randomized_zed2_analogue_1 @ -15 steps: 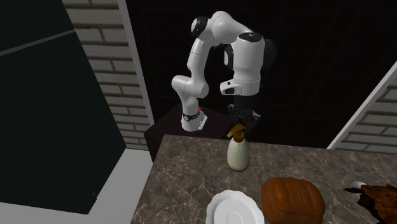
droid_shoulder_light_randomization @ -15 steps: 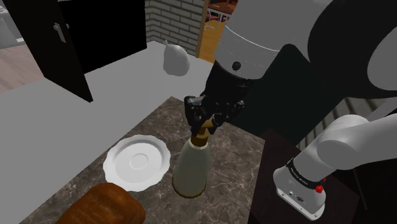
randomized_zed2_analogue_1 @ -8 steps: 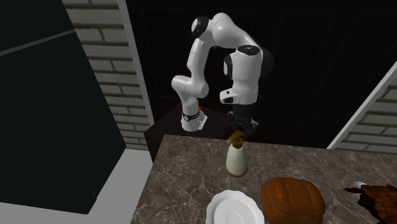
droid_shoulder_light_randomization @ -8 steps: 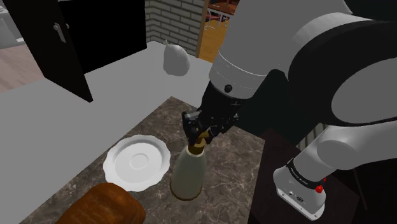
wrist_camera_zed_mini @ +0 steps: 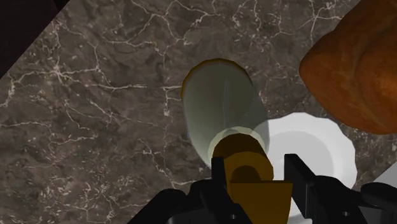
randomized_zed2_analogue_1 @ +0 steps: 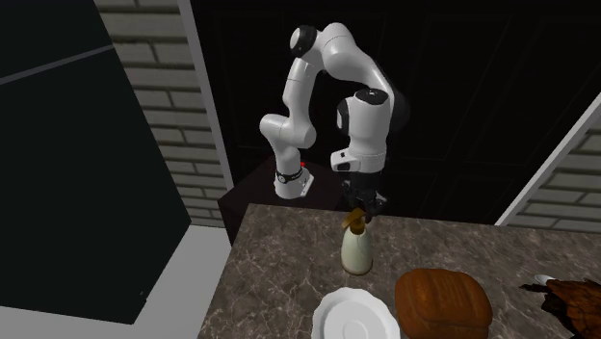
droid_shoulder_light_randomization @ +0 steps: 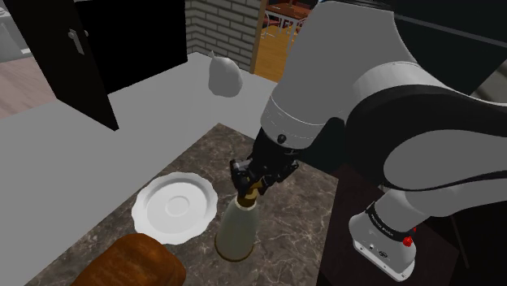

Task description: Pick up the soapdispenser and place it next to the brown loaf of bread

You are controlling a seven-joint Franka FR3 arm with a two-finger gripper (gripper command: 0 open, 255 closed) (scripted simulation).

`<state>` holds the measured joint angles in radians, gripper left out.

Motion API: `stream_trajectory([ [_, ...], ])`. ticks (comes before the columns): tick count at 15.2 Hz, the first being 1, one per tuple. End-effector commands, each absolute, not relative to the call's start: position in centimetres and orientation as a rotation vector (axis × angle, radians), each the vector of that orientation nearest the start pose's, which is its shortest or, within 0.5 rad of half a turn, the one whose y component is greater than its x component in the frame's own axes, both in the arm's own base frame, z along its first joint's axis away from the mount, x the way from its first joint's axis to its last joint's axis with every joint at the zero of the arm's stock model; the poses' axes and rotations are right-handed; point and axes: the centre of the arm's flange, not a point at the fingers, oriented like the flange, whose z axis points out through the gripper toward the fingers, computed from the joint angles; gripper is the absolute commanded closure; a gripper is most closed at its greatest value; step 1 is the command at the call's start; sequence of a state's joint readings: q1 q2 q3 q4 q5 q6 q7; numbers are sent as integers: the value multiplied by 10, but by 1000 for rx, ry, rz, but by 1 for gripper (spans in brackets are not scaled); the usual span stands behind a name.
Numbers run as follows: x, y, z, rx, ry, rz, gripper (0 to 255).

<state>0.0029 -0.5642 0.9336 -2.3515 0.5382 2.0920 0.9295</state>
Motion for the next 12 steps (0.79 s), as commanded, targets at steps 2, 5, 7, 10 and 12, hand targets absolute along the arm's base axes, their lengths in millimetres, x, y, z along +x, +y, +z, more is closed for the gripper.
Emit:
stream_trajectory([
  [2, 229, 398, 444, -2969, 434, -96, 255],
  [5, 229, 398, 439, -2969, 434, -96, 255],
  [7, 229, 398, 439, -2969, 434, -96, 255],
  [10, 229, 398, 439, -2969, 434, -96, 255],
  [12, 229, 398, 439, -2969, 434, -96, 0],
])
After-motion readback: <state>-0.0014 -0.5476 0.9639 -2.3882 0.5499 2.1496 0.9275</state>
